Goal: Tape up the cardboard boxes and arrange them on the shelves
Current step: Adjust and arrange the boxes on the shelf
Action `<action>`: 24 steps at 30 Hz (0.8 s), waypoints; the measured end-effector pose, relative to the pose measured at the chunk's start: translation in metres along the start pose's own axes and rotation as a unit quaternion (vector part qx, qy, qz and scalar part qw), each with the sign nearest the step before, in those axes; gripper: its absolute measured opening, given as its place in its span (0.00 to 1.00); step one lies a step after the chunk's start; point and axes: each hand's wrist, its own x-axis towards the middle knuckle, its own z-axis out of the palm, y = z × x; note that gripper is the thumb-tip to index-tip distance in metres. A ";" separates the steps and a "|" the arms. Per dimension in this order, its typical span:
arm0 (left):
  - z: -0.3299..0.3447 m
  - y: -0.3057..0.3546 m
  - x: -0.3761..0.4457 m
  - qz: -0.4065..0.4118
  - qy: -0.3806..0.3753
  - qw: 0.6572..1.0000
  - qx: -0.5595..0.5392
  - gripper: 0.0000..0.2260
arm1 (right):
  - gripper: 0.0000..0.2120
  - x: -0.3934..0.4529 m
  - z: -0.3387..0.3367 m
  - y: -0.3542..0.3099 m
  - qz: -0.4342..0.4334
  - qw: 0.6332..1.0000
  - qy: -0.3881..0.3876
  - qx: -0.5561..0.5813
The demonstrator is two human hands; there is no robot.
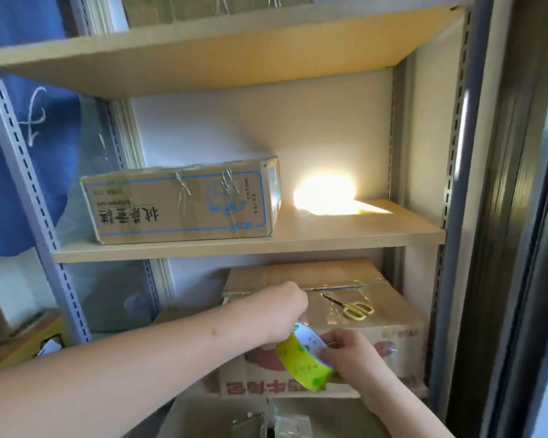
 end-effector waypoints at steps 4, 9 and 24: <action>-0.038 -0.013 0.014 0.010 0.025 1.000 0.014 0.05 | 0.05 0.004 -0.004 -0.034 -0.032 0.998 0.023 -0.054; -0.080 -0.039 0.048 0.039 -0.063 0.996 -0.039 0.05 | 0.11 0.009 -0.009 -0.063 -0.055 0.998 0.020 -0.028; -0.145 -0.066 0.136 -0.006 -0.023 0.992 0.127 0.06 | 0.13 0.054 -0.006 -0.100 0.084 0.969 0.040 0.231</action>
